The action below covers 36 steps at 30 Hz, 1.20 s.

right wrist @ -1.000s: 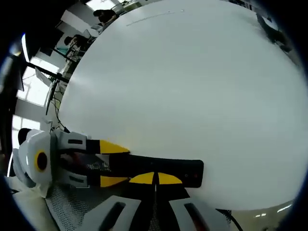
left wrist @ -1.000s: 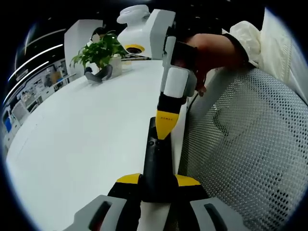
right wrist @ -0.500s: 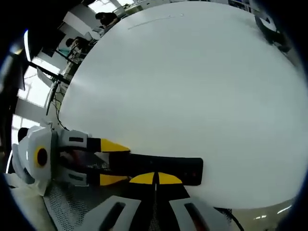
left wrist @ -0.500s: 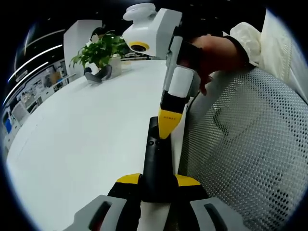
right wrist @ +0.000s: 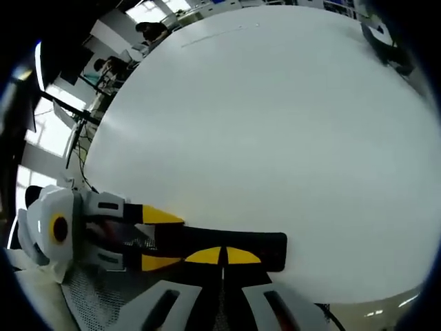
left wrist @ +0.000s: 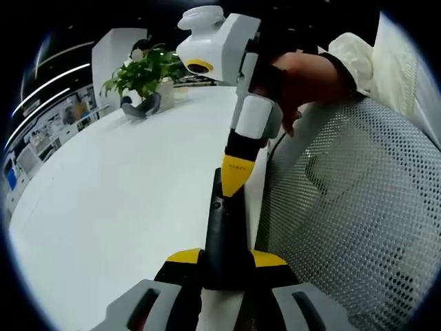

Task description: Press the specified remote control buttons in sequence, fully releasing each button before pressing the next.

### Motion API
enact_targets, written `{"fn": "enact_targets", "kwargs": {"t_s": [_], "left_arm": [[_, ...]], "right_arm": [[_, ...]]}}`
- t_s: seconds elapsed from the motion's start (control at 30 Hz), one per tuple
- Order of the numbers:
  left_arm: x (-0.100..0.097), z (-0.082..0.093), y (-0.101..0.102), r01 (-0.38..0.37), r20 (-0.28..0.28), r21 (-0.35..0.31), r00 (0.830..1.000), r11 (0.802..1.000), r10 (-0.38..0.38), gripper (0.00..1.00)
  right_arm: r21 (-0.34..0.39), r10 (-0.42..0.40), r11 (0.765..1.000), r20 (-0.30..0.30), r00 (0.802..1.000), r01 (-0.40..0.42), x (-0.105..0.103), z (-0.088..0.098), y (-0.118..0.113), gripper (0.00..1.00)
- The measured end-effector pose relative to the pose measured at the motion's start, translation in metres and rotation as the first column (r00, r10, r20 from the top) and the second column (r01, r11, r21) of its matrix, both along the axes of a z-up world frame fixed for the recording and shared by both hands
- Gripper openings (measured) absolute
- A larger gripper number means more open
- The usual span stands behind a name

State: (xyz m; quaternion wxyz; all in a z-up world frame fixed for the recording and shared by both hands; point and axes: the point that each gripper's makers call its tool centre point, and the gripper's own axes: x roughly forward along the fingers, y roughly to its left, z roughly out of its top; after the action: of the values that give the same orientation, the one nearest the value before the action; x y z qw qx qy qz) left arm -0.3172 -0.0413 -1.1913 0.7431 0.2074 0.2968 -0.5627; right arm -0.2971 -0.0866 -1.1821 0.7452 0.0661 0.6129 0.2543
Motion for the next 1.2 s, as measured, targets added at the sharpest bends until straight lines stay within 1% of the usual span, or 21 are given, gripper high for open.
{"fn": "enact_targets", "kwargs": {"t_s": [0.2,0.43,0.63,0.8,0.87,1.07,1.2], "left_arm": [[0.0,0.001,0.0,0.0,-0.001,-0.001,1.0,1.0,0.0,0.25],[0.0,0.001,0.0,0.0,-0.002,-0.002,1.0,1.0,0.0,0.25],[0.0,0.001,0.0,0.001,-0.002,-0.002,1.0,1.0,-0.001,0.25],[0.001,0.001,0.0,0.001,-0.001,-0.001,1.0,1.0,-0.001,0.25],[0.001,0.001,0.0,0.001,-0.001,-0.002,1.0,1.0,-0.001,0.25],[0.001,0.001,0.0,0.001,0.0,0.0,1.0,1.0,-0.001,0.25],[0.001,0.001,0.0,0.001,0.001,0.0,1.0,1.0,-0.001,0.25]], "right_arm": [[-0.002,0.002,1.0,0.001,1.0,-0.002,0.0,-0.001,0.0,0.0],[0.02,-0.021,1.0,-0.021,1.0,0.021,0.001,-0.002,-0.001,0.0],[0.012,-0.005,1.0,-0.014,1.0,0.005,0.0,-0.001,0.0,0.0],[0.01,-0.012,1.0,-0.014,1.0,0.012,0.0,-0.001,-0.001,0.0],[0.0,-0.015,1.0,-0.03,0.999,0.015,-0.002,-0.001,-0.003,0.0],[-0.037,-0.023,0.999,-0.043,0.999,0.022,-0.004,-0.002,-0.01,0.0],[-0.066,-0.037,0.997,-0.07,0.997,0.033,-0.007,-0.002,-0.016,0.0]]}}
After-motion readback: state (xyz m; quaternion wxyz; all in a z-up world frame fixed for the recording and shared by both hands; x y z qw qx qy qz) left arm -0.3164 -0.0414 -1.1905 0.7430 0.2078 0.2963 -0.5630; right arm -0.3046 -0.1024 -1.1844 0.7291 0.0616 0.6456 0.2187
